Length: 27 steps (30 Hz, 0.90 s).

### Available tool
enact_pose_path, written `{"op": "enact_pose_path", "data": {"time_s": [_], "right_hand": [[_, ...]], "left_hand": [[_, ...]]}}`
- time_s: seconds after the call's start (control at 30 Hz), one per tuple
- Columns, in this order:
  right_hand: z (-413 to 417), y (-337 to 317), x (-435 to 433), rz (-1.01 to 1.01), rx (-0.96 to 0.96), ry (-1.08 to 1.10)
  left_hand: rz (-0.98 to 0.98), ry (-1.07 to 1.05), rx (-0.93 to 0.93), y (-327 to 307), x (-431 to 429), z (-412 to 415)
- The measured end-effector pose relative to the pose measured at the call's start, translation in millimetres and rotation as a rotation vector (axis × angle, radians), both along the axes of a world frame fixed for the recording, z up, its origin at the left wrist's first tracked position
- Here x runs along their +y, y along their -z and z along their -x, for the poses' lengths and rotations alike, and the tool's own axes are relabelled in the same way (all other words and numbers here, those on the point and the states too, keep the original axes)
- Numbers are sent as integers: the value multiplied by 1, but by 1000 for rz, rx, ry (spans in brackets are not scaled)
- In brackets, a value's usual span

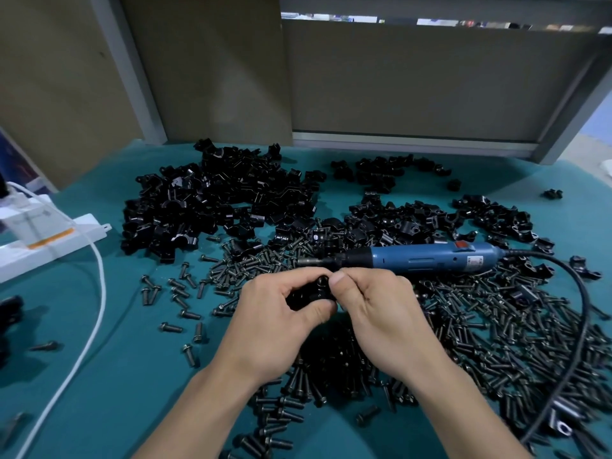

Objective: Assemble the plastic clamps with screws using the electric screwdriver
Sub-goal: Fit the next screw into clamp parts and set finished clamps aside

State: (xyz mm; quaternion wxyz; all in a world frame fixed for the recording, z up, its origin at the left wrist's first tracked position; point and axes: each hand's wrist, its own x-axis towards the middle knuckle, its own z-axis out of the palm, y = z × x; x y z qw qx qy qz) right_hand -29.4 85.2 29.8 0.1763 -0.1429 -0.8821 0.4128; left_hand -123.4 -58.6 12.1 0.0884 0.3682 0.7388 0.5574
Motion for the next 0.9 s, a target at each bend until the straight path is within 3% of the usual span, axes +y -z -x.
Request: {"op": "enact_pose_path", "data": {"time_s": [0.7, 0.83, 0.9], "right_hand": [[4, 5, -3, 144, 38, 17], [7, 3, -7, 48, -11, 136], [5, 1, -6, 93, -60, 283]], "left_hand": [[67, -6, 44, 0, -1, 4], [46, -5, 59, 4, 1, 4], [41, -47, 30, 10, 1, 6]]}}
